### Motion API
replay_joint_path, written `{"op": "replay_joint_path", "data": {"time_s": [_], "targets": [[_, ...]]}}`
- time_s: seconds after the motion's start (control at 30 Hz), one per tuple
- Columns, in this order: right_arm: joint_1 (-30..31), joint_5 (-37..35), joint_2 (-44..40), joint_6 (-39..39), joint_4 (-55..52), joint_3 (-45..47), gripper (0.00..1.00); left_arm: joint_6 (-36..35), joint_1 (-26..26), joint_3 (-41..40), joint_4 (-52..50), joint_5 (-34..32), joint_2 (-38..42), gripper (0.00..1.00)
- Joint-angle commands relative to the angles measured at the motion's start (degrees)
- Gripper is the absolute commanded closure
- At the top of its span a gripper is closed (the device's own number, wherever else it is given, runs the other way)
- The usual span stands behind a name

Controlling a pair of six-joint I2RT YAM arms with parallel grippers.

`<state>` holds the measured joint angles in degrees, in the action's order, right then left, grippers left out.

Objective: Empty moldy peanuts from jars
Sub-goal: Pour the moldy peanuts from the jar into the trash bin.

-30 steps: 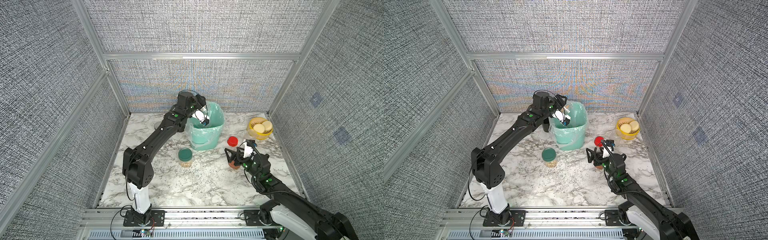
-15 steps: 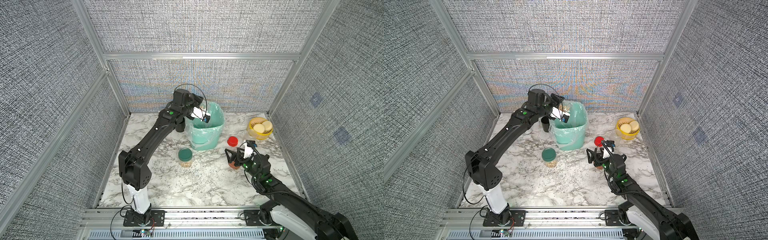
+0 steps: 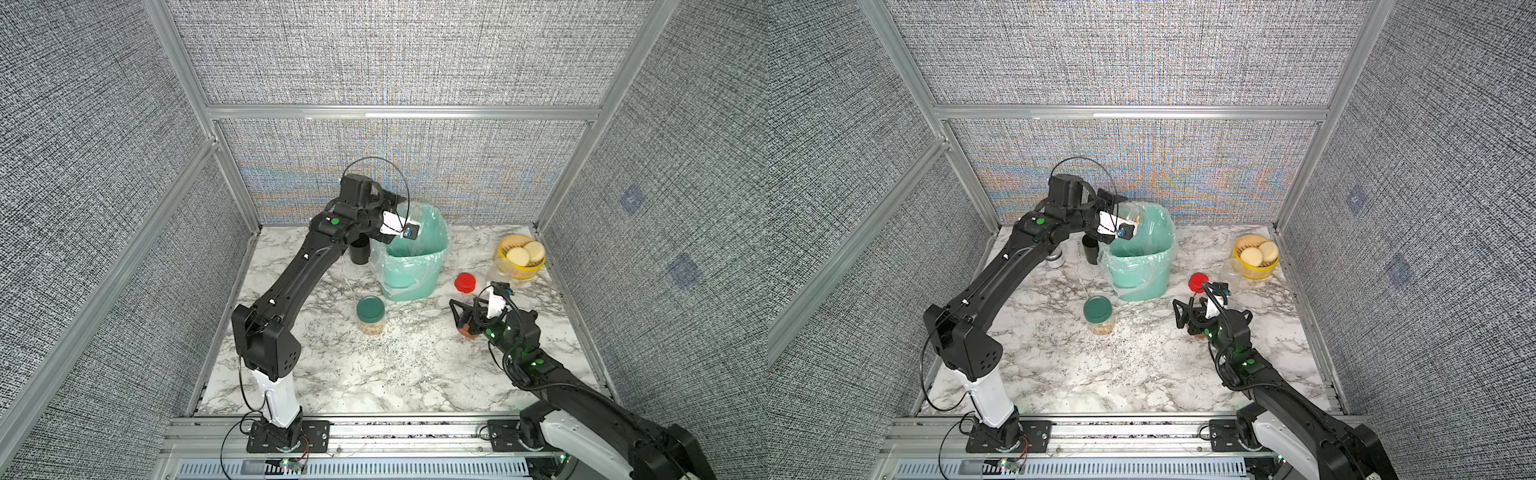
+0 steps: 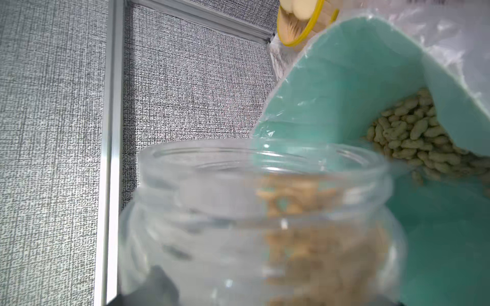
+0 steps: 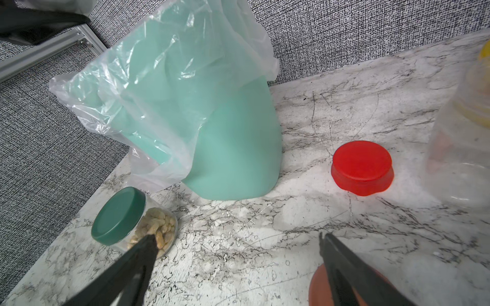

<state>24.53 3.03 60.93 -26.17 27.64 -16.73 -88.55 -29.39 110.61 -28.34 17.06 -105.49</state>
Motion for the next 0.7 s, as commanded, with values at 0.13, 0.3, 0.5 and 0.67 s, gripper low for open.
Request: {"op": "replay_joint_path", "data": {"time_s": [0.13, 0.3, 0.5, 0.67], "targets": [[0.0, 0.3, 0.7, -0.6, 2.8, 0.0, 0.02, -37.9, -1.0, -1.1, 19.4, -20.8, -3.9, 1.0], [0.1, 0.4, 0.8, -0.4, 3.0, 0.2, 0.02, -51.3, -1.8, 2.7, 19.5, -19.3, -4.6, 1.0], [-0.1, 0.7, 0.6, -0.7, 3.9, 1.0, 0.02, -55.1, -1.7, -1.4, 16.8, -17.9, -3.3, 1.0], [-0.4, 0.5, -0.4, -0.5, 3.4, 1.4, 0.02, -53.2, -1.9, -1.4, 20.5, -20.8, -2.2, 1.0]]}}
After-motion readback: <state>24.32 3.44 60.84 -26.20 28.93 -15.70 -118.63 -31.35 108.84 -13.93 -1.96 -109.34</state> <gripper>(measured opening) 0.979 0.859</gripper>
